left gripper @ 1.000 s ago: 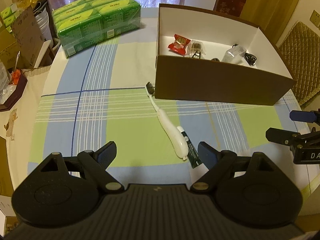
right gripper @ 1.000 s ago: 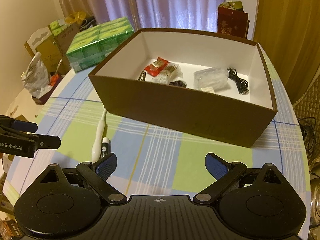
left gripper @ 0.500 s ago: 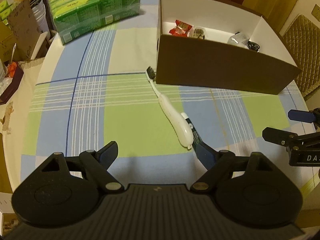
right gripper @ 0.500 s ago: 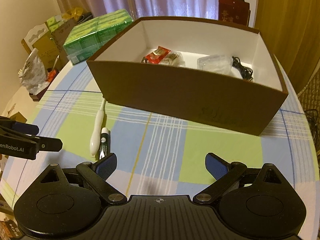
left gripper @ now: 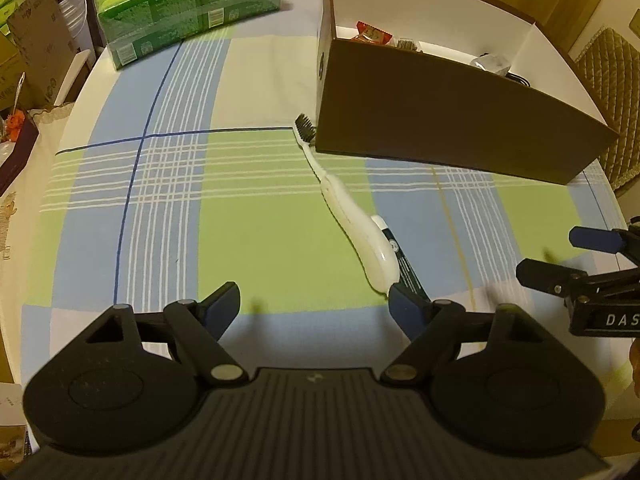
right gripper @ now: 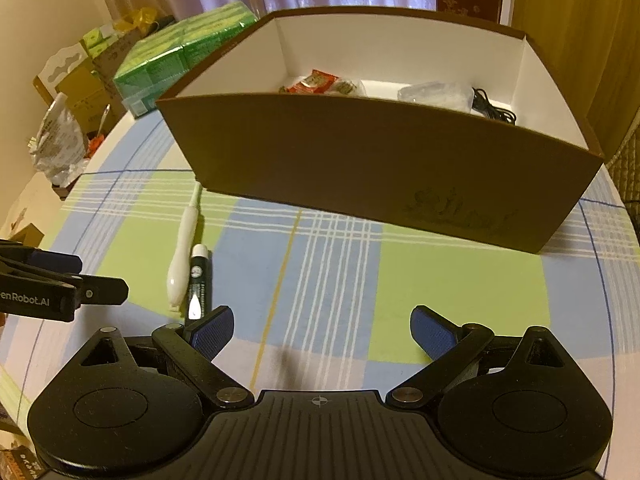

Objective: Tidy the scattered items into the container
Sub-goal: 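Grasp the white toothbrush handle with the left tool while the right tool grasps the green tube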

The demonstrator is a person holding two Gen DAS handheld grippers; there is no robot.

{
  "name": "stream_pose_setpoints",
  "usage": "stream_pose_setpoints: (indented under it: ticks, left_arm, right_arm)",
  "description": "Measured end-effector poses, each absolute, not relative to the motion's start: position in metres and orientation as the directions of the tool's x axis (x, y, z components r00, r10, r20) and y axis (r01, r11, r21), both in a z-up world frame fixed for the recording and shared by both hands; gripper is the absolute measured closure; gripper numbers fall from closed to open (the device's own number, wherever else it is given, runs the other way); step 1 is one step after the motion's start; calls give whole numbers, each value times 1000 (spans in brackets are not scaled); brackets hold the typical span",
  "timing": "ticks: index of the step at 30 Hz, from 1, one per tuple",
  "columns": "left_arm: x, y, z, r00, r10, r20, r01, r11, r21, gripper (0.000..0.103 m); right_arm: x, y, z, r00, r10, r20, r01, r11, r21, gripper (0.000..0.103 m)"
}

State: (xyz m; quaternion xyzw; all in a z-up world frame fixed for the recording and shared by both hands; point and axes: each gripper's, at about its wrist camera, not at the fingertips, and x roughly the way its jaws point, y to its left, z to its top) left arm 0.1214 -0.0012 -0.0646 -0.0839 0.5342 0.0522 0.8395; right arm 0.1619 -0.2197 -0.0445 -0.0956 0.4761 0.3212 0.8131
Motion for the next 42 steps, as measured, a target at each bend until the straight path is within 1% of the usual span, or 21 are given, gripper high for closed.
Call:
stream_pose_setpoints:
  ticks: [10, 12, 16, 19, 21, 22, 23, 25, 26, 27, 28, 32, 42]
  left_arm:
    - [148, 5, -79, 430, -27, -902, -190, 974, -120, 33]
    - [155, 7, -82, 431, -33, -902, -193, 973, -128, 37]
    - [171, 12, -87, 433, -57, -900, -207, 965, -161, 39]
    - [184, 12, -91, 436, -68, -897, -207, 963, -174, 45]
    - [193, 13, -96, 429, -81, -900, -212, 959, -187, 55]
    - [197, 14, -99, 427, -84, -900, -215, 958, -192, 57]
    - [200, 14, -102, 425, -85, -901, -218, 957, -193, 63]
    - [203, 15, -107, 420, -81, -904, -219, 957, -188, 69]
    - [204, 16, -107, 424, -80, -902, -214, 959, -186, 73]
    - [203, 16, -108, 425, -77, -902, -210, 961, -180, 83]
    - [202, 17, -108, 425, -72, -903, -211, 962, -176, 85]
    - [189, 28, -108, 426, -57, -903, -232, 958, -170, 87]
    - [144, 45, -105, 389, 1, -921, -306, 944, -128, 87]
  right_arm:
    - [186, -216, -60, 335, 417, -845, -596, 788, 152, 3]
    - [192, -215, -63, 336, 415, -846, -590, 792, 154, 3]
    - [203, -212, -67, 335, 413, -847, -579, 799, 161, 3]
    - [208, -209, -70, 335, 412, -847, -577, 801, 162, 3]
    - [211, -208, -71, 335, 412, -847, -575, 802, 163, 3]
    - [212, -207, -71, 335, 413, -847, -574, 802, 164, 3]
    - [212, -207, -71, 336, 414, -846, -574, 802, 164, 3]
    - [213, -205, -71, 335, 416, -845, -576, 800, 166, 3]
    - [213, -205, -71, 335, 418, -844, -578, 799, 167, 3]
    - [214, -204, -71, 334, 421, -843, -581, 797, 167, 3]
    - [214, -203, -71, 332, 424, -842, -584, 794, 169, 3]
    - [210, -196, -72, 313, 442, -841, -610, 772, 178, 3]
    - [197, -177, -71, 279, 470, -837, -675, 716, 177, 3]
